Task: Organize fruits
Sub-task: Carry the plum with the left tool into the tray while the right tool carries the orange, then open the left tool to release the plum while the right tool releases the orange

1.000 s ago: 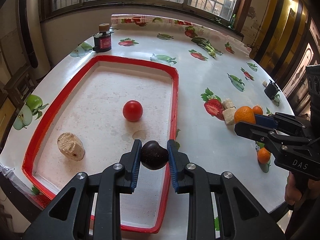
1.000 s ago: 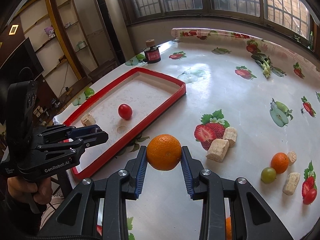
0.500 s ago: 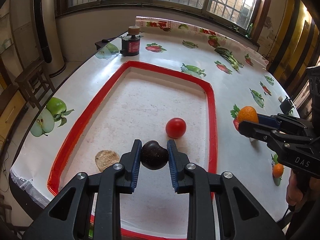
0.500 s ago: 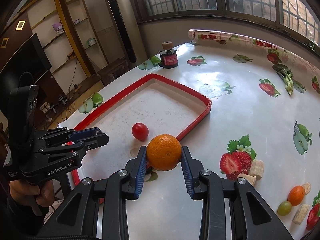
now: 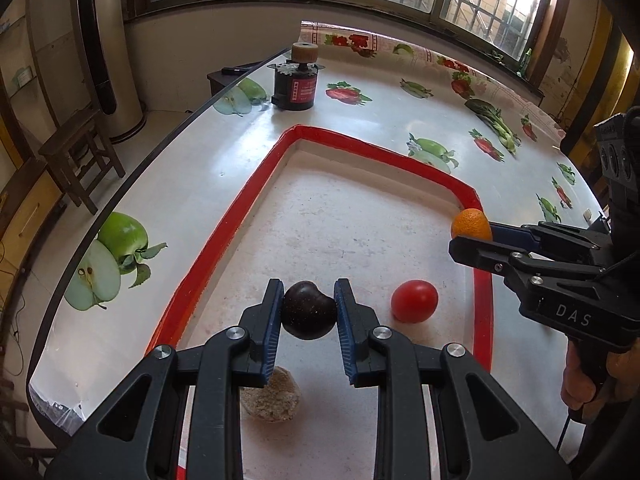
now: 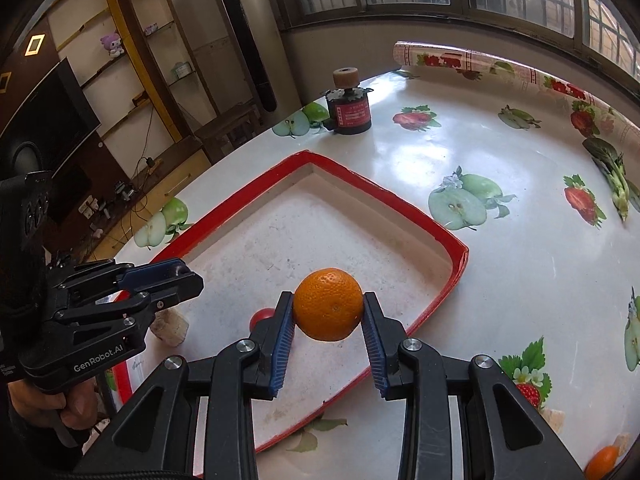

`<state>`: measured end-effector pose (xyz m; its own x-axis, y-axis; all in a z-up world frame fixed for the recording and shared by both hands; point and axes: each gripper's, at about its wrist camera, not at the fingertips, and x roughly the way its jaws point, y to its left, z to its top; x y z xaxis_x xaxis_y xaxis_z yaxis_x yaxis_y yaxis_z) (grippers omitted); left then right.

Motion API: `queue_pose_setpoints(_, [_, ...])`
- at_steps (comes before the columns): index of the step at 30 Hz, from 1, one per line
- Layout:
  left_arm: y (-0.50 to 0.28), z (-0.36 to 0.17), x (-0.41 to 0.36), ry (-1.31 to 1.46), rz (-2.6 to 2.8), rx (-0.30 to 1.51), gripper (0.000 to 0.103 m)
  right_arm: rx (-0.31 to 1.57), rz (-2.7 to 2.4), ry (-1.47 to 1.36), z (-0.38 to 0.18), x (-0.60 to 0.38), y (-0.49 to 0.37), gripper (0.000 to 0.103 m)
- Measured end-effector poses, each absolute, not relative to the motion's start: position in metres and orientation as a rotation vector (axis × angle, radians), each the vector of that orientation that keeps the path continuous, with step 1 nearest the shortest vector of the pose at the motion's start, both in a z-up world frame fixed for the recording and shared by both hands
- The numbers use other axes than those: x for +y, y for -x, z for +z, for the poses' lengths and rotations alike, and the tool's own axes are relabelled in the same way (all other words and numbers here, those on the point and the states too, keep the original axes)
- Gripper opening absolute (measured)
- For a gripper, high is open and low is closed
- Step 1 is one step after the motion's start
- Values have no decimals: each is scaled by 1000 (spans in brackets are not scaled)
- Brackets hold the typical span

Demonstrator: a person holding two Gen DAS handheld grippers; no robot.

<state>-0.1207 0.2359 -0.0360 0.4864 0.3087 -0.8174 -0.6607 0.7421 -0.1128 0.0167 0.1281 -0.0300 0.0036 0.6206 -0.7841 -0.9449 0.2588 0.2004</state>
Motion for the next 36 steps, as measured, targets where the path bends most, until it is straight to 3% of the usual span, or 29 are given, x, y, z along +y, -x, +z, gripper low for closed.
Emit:
queue_pose_setpoints(17, [111,-64,243,491,627,959,26,951,1265,538,-64,159,-27,36])
queue_pose_setpoints(20, [111,-63,242,479,650,969,36,947,1261,545,-64,159,-25,37])
queue_pose_setpoints(23, [116,-59,239,472,663,953,55,955,1278,524,-60,155,-25,54])
queue_pose_setpoints(36, [132,-33,216,464,651,896,56,868,1281,457,-18,102,-15,56])
